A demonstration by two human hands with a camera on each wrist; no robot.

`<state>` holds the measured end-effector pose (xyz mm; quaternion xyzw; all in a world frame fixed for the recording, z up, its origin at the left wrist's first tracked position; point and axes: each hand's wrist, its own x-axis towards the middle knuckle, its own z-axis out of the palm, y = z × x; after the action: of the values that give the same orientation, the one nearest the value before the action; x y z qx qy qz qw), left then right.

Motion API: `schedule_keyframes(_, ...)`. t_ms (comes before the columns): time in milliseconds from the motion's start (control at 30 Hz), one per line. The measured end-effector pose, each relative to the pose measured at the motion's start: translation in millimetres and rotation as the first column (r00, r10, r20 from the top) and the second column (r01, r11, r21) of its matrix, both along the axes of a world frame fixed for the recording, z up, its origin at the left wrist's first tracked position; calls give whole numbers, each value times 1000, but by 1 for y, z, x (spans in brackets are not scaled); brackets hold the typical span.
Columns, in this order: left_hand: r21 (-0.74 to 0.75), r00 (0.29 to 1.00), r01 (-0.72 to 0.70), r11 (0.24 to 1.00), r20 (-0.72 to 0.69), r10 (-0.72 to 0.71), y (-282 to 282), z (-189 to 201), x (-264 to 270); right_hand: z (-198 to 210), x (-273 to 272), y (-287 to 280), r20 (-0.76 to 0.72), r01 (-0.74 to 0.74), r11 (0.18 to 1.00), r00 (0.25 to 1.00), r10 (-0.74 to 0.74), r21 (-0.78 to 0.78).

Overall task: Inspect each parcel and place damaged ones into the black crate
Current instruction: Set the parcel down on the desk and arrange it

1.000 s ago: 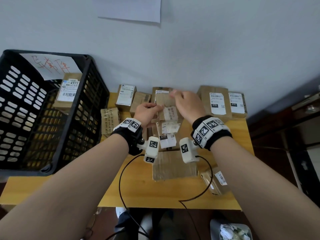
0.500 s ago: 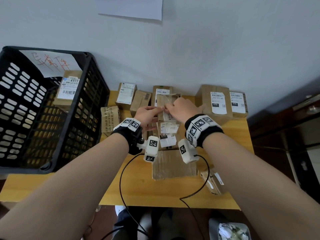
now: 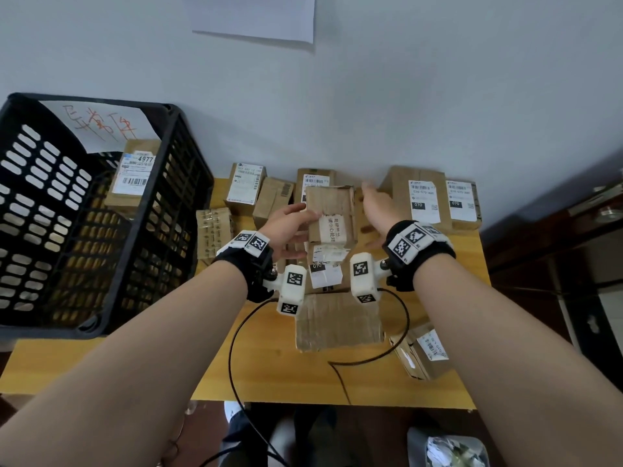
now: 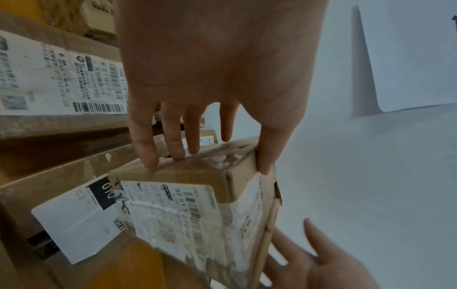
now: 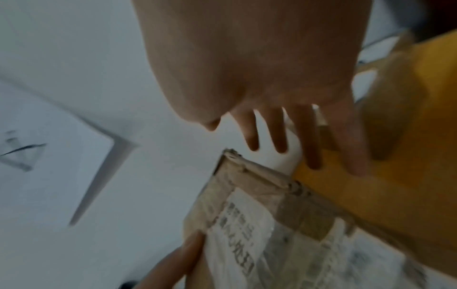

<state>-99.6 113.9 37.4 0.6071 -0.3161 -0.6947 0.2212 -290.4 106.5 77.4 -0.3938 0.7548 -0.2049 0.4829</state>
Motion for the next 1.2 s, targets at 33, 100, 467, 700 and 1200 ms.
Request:
schedule_keyframes(33, 0, 1000, 21, 1000, -9, -21, 1, 2, -1, -2, 1, 2, 46, -25, 997, 999, 22, 75)
schedule_keyframes(100, -11, 999, 17, 1000, -31, -17, 2, 5, -1, -8, 4, 4, 123, -19, 996, 992, 8, 92)
schedule_keyframes(467, -133, 956, -265, 955, -163, 242, -14, 10, 3, -20, 3, 1, 409, 324, 942, 874, -263, -87)
schedule_keyframes(700, -137, 972, -222, 965, -112, 208, -2, -8, 1, -35, 3, 11, 210, 123, 980, 974, -89, -156)
schedule_keyframes(1200, -78, 993, -119, 990, -23, 118, -15, -14, 7, -15, 21, -23, -386, -458, 887, 831, 401, -64)
